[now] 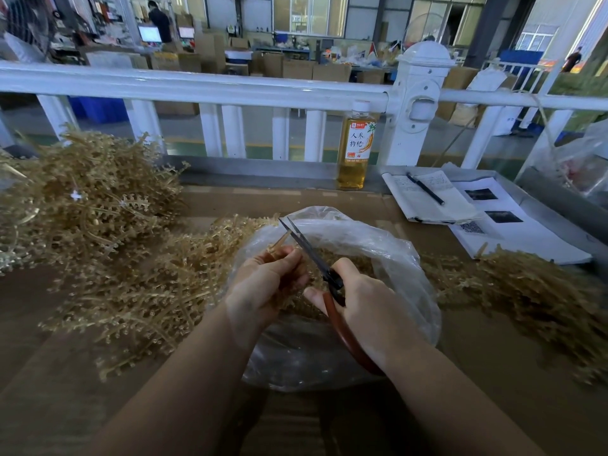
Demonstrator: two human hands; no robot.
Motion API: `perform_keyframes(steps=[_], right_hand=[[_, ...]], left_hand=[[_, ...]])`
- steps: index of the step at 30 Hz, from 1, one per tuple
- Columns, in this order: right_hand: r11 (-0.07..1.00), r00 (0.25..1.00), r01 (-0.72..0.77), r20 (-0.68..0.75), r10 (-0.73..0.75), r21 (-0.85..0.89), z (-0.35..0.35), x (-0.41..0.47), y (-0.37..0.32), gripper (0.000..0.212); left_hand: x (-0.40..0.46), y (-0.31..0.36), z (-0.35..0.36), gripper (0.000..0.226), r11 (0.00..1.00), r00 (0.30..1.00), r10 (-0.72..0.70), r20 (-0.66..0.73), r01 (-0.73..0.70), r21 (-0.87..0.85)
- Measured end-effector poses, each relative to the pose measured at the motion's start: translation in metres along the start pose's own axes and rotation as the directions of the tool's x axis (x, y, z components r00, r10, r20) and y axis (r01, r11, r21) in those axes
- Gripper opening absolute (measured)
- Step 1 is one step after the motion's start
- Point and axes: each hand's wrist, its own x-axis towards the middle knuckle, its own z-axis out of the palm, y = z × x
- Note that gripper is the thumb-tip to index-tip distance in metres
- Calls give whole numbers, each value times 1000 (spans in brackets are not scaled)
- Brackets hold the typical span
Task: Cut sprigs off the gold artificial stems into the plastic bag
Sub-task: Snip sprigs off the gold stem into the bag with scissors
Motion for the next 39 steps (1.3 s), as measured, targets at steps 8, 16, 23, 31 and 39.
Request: perform_keyframes(steps=[8,16,23,31,39], right_hand=[[1000,1000,-11,20,11,11,-1,2,0,34],[1000,999,-17,49,18,-15,-5,1,4,35],[1000,999,21,-39,-21,0,-4,-1,5,37],[998,996,43,-72,-46,-40,-2,-4,5,32],[999,998,-2,-57,4,41,1,-3,2,33]], left_hand=[[-2,1,1,11,999,999,-33,17,32,28],[-3,0,3,10,998,1000,-13,-20,14,65],[-8,2,5,7,997,998,54,-20,-52,63],[-12,6,6,9,991,992,120,-50,-116,71],[-15,2,12,14,991,990,114,-84,-107,80]])
